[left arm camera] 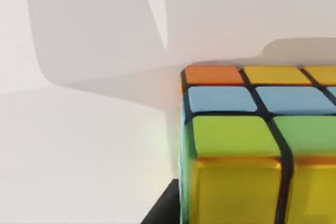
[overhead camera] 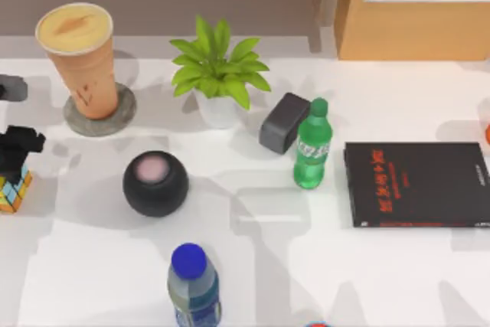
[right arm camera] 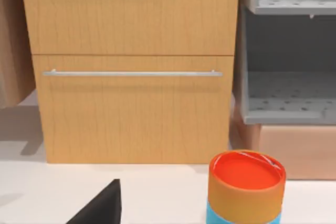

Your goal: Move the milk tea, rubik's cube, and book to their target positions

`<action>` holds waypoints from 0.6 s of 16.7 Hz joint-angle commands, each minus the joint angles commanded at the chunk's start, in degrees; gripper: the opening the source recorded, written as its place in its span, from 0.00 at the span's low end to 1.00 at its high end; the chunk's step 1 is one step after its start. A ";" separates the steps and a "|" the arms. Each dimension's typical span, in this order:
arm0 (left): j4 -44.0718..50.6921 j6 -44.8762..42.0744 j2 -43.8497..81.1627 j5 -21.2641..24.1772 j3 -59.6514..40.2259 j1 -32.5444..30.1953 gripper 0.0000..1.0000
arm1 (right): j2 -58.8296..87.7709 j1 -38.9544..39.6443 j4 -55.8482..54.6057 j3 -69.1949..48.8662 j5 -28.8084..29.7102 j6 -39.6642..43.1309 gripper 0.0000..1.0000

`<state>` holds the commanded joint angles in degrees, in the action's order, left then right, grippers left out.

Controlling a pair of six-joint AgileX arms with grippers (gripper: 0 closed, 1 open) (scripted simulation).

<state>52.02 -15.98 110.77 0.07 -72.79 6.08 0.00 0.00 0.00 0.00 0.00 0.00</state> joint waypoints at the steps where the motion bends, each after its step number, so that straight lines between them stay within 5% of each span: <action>1: 0.00 0.00 0.00 0.00 0.00 0.00 0.32 | 0.00 0.00 0.00 0.00 0.00 0.00 1.00; 5: 0.00 0.00 0.00 0.00 0.00 0.00 0.02 | 0.00 0.00 0.00 0.00 0.00 0.00 1.00; 10: 0.00 0.00 0.00 0.00 0.00 0.00 0.00 | 0.00 0.00 0.00 0.00 0.00 0.00 1.00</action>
<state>52.02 -15.98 110.77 0.07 -72.79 6.08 0.00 0.00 0.00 0.00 0.00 0.00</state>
